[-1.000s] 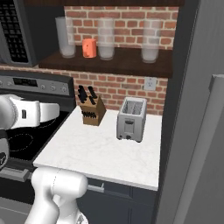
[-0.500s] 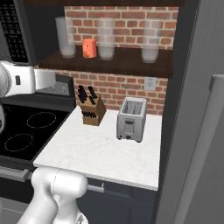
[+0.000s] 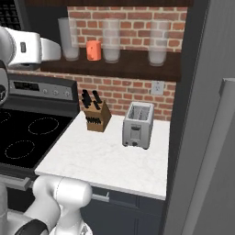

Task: Gather all objects into one cabinet and sort the glasses and bowls to opposite sides.

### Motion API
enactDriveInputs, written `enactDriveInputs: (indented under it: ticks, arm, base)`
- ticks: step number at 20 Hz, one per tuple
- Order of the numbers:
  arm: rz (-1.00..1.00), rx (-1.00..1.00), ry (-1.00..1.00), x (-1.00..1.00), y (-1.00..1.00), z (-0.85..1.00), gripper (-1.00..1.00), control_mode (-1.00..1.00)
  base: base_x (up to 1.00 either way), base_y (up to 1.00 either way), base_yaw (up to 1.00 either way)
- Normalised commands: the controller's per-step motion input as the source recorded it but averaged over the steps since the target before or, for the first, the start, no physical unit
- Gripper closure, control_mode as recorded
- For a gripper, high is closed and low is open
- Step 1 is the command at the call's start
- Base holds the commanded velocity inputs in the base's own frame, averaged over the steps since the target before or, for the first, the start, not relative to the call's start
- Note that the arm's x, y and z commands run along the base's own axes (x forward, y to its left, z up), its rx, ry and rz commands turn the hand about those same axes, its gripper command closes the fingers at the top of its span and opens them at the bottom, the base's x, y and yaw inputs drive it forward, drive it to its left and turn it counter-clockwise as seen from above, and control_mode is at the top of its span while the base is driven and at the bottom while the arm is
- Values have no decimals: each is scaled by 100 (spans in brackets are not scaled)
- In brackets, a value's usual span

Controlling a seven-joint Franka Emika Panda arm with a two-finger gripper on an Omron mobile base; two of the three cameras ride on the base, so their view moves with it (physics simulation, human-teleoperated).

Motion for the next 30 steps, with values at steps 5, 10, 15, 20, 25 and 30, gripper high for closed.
enactDriveInputs:
  ticks: [5, 10, 15, 20, 25, 30]
  arm:
    - [13, -7, 0, 35, -1, 0, -100, -100]
    - [18, -13, 0, 42, 3, -6, -100, -100]
    - [2, -4, 0, 16, 1, -22, -100, -100]
    - [-1, -28, 0, 21, 0, -45, -100, -100]
    - [-1, -8, 0, 22, 17, -4, -100, -100]
    - [0, -14, 0, 47, 0, -1, -100, -100]
  base:
    - [0, 0, 0]
    - [0, 0, 0]
    - [0, 0, 0]
    - [0, 0, 0]
    - [0, 0, 0]
    - [0, 0, 0]
